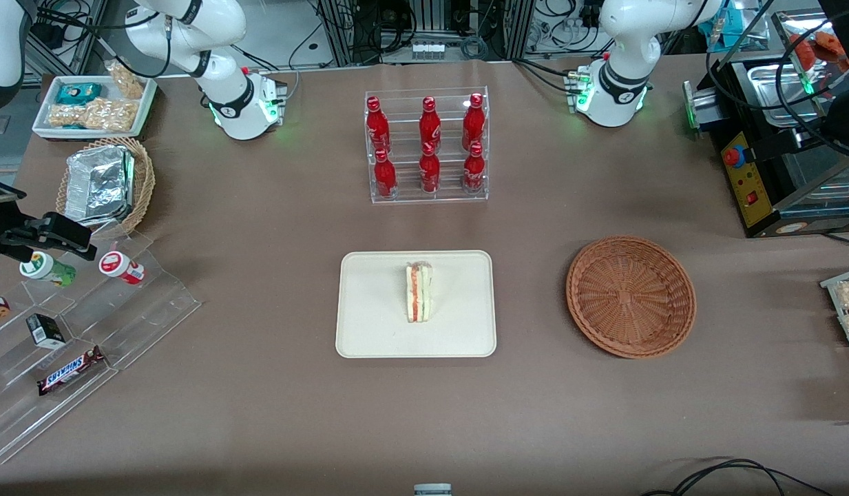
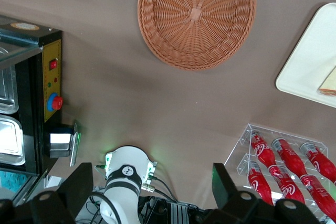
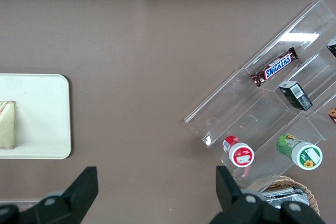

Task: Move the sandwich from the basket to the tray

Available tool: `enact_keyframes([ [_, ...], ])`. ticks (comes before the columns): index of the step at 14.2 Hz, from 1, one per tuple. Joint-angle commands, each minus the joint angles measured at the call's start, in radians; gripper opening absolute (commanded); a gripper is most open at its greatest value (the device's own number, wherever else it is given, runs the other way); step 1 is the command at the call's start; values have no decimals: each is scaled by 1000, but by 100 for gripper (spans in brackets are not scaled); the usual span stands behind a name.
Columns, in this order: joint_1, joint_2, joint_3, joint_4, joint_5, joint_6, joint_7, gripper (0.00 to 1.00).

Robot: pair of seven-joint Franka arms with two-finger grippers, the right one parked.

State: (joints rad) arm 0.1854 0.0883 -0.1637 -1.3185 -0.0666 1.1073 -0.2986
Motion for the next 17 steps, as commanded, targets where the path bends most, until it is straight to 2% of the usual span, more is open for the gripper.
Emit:
enact_keyframes([
  [1,2,-83,-19,-115,22,78,33,100],
  [3,-7,-122,-26,-189,34,127,36,100],
  [6,-10,-128,-31,-214,40,147,36,100],
  [9,-14,-163,-56,-262,85,197,35,100],
  [14,2,-134,-53,-200,7,190,33,100],
  [17,0,-128,-51,-193,16,190,33,100],
])
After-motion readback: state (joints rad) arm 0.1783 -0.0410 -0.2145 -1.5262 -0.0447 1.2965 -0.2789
